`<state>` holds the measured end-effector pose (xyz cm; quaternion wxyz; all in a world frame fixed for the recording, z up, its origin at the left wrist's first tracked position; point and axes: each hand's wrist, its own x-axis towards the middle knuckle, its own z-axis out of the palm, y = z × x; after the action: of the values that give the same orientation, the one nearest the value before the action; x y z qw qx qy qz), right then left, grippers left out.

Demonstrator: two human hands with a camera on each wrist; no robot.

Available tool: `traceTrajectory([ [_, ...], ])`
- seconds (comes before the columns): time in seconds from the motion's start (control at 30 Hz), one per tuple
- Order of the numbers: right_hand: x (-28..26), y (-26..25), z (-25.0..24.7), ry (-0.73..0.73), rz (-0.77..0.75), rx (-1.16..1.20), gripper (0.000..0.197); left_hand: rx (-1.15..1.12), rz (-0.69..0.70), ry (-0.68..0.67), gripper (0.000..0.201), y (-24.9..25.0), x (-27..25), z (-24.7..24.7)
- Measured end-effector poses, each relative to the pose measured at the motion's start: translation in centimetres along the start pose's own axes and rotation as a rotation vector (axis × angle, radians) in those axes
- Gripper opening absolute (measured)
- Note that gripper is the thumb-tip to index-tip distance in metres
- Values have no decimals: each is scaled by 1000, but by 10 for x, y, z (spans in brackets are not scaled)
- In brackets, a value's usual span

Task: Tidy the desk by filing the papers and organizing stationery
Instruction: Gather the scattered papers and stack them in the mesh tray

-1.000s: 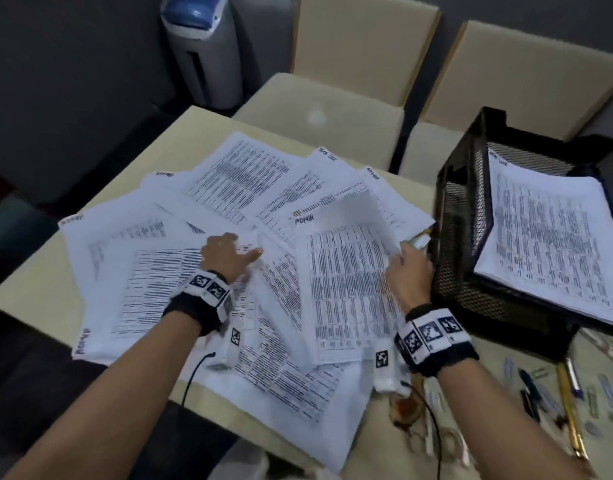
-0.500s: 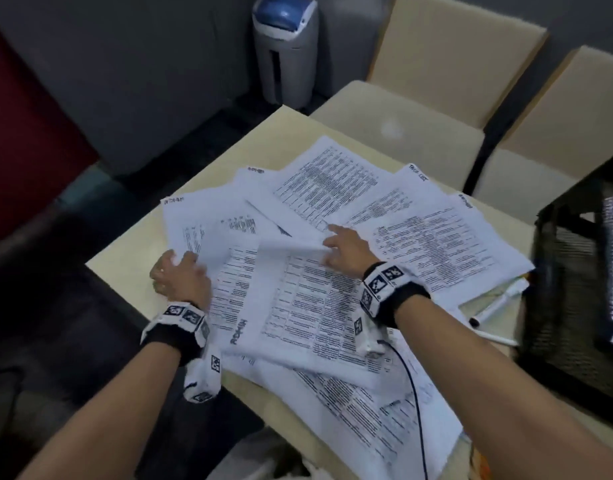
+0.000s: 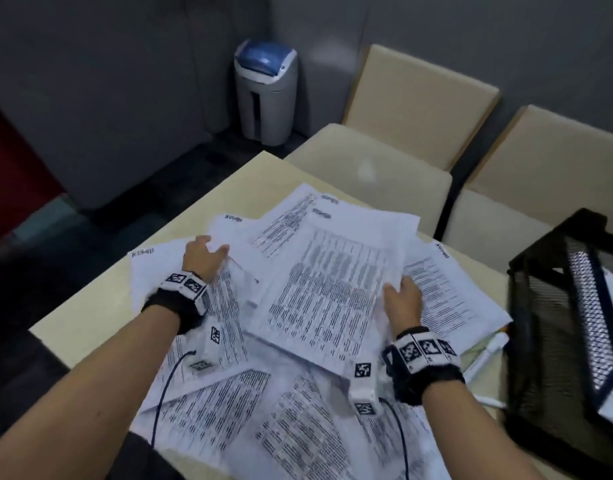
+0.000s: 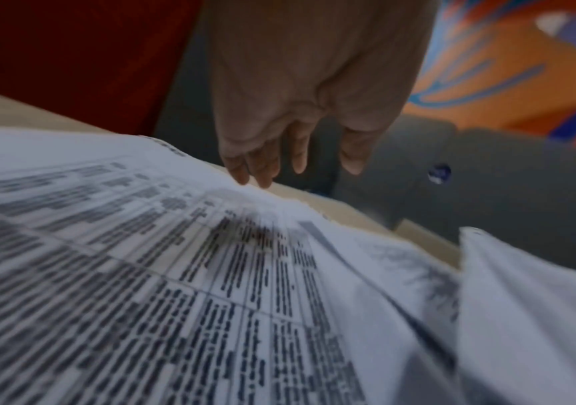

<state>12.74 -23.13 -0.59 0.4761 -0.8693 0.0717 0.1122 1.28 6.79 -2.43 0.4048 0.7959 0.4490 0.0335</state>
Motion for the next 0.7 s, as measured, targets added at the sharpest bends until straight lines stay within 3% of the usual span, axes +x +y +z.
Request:
traceTrajectory([
  [0.07, 16, 15, -20, 86, 134, -36, 31, 128, -20, -103, 77, 11, 13, 14],
  [0.13, 26, 28, -40, 142, 272, -140, 43, 234, -38, -122, 101, 20, 26, 23],
  [0.17, 28, 31, -48, 157, 338, -216, 46, 309, -44, -112, 103, 23, 30, 26],
  [0.23, 29, 35, -57, 153, 427, -305, 47, 471, -22, -98, 84, 27, 36, 37],
  [0.3, 31, 35, -54, 110, 409, -356, 48, 536, 52, -160, 57, 36, 28, 47],
  [0.4, 33, 30, -31, 5, 267, -476, 41, 540, 146, -414, 32, 51, 4, 68],
  [0.47, 30, 25, -9, -47, 180, -510, 34, 447, 113, -623, 11, 56, -12, 70],
  [0.53, 22, 25, 9, -86, 89, -548, 28, 182, -58, -758, 32, 58, -19, 62],
  [0.6, 12, 29, 23, -123, -28, -593, 27, -145, -200, -719, 57, 61, -27, 50],
  [0.67, 0, 30, 33, -172, -130, -595, 32, -97, -169, -627, 95, 64, -25, 50],
  [0.7, -5, 29, 37, -205, -170, -592, 34, 8, -116, -587, 102, 66, -29, 55],
])
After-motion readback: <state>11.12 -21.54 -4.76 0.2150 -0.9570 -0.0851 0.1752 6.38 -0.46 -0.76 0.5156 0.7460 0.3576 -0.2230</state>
